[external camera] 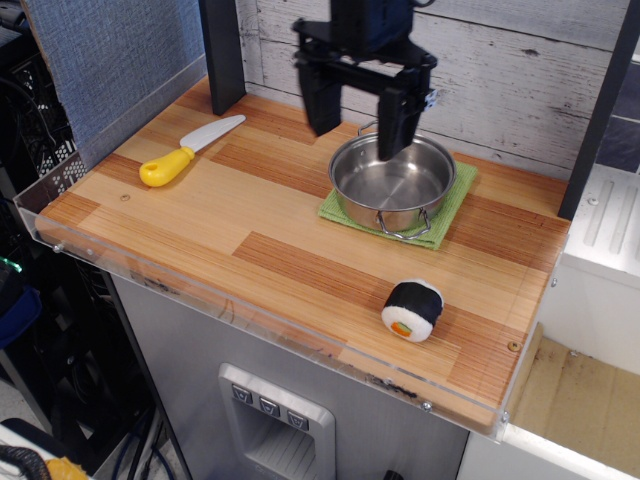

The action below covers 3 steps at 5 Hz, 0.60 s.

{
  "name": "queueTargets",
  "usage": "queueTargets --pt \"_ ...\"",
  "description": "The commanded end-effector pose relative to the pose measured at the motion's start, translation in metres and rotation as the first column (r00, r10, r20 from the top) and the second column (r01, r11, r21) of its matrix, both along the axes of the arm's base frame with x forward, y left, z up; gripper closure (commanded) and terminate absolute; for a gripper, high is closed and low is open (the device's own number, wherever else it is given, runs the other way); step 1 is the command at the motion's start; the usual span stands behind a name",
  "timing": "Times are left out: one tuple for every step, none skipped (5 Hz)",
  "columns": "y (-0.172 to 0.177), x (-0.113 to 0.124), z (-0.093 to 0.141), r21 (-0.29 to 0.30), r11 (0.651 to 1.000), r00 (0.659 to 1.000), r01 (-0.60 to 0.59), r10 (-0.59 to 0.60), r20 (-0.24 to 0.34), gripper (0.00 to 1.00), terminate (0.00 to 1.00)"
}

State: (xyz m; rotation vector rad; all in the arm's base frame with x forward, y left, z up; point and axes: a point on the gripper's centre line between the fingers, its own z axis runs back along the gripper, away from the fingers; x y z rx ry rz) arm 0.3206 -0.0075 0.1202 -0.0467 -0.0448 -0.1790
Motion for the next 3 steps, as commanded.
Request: queueTargets --pt "0.0085 -0.0165 0.0149 0.063 0.996 0.998 -0.064 0.064 0.009 0.0 0.0" --pt "0.0085 -0.0165 0.0149 0.063 0.996 0.998 -0.064 0.064 0.009 0.0 0.0" --pt "0.0085 -0.0165 0.0149 0.063 0.996 0.998 -0.064 0.064 0.009 0.0 1.0"
